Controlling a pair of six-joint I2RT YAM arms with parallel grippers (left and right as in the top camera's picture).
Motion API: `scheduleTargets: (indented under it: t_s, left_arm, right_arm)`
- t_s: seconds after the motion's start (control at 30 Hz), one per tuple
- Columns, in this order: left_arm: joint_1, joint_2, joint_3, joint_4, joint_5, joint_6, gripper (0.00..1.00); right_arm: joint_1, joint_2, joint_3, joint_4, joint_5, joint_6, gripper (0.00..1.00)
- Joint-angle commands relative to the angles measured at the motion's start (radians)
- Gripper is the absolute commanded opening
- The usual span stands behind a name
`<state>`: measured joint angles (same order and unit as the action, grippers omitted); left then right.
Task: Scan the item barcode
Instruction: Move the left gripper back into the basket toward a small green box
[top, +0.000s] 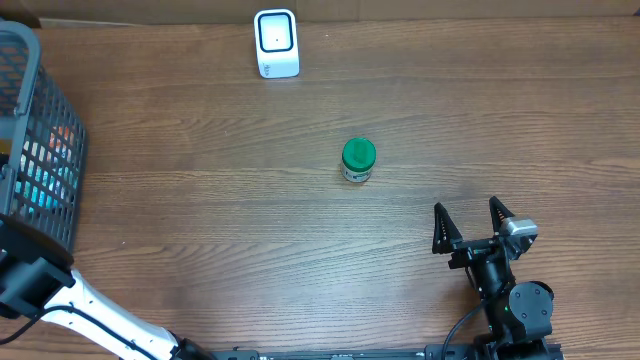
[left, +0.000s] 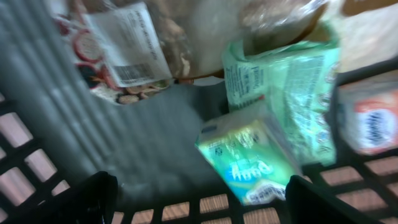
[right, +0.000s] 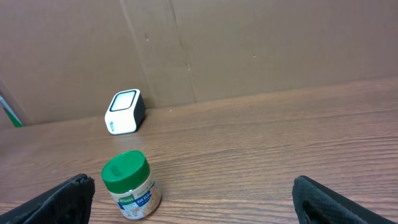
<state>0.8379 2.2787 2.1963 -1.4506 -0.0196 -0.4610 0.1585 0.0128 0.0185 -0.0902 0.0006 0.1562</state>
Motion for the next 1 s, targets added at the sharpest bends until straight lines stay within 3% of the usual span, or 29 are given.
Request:
scheduleTargets:
  t_s: [0.0,0.53,0.7,0.77,0.8,0.9,0.97]
  left_arm:
    - [-0.023,0.006,-0.074,0.042,-0.005,0.021,0.9]
    - [-0.137,0.005,-0.15,0.174,-0.018,0.045,0.91]
    - [-0.136,0.005,-0.211,0.19,-0.059,0.035,0.84]
    - [-0.135,0.005,-0.229,0.197,-0.082,0.035,0.76]
    - [-0.135,0.005,-0.232,0.198,-0.09,0.035,0.66]
    - [-0.135,0.004,-0.23,0.198,-0.095,0.035,0.25]
    - [-0.135,0.003,-0.23,0.197,-0.095,0.035,0.04]
  right_arm:
    - [-0.002,-0.009,-0.01,0.006,0.005,-0.008,1.0]
    - [-0.002,-0.009,-0.01,0.006,0.005,-0.008,1.0]
    - [-0.002,-0.009,-0.01,0.006,0.005,-0.008,1.0]
    - [-0.002,-0.009,-0.01,0.006,0.005,-0.008,1.0]
    - [-0.002,-0.009,-0.01,0.006,0.005,-0.008,1.0]
    - [-0.002,-0.009,-0.01,0.006,0.005,-0.008,1.0]
    - [-0.002,-0.009,-0.01,0.006,0.005,-0.007,1.0]
